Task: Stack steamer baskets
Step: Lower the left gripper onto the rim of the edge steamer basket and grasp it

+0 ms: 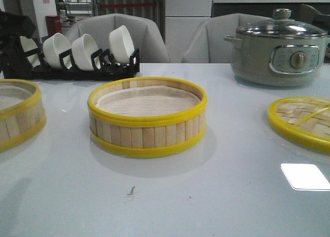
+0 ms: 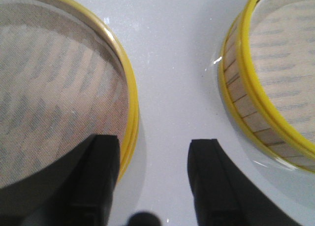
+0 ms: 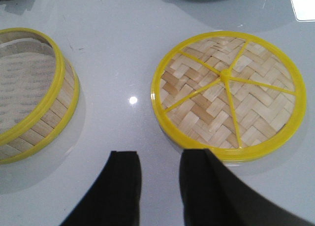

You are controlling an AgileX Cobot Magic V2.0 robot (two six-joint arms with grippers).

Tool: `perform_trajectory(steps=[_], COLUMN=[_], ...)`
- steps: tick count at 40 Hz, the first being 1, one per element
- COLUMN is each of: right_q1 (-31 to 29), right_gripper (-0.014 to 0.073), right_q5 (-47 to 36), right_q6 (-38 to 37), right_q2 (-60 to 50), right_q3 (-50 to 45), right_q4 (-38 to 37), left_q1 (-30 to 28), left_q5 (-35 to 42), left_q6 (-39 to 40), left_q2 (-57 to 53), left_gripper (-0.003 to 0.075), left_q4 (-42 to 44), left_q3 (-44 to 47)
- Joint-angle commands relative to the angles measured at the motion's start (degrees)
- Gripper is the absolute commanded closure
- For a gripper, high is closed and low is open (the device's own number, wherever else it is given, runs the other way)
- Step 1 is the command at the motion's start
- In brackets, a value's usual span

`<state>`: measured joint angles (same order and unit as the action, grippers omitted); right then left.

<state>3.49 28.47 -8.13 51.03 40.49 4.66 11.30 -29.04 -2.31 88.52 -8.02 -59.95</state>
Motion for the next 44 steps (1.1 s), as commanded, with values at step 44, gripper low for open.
perform_trajectory(steps=[44], right_q1=[-0.1], right_gripper=[0.0264], right_q5=[-2.1], right_q6=[0.7], right_q2=[-0.4], right_q3=[2.3], right_q4=[-0.8], left_q1=[0.4], left_q5=[-4.7], left_q6=[0.4], left_q2=[18.8], left_gripper=[0.054], left_q4=[4.0], left_q3=[-16.9])
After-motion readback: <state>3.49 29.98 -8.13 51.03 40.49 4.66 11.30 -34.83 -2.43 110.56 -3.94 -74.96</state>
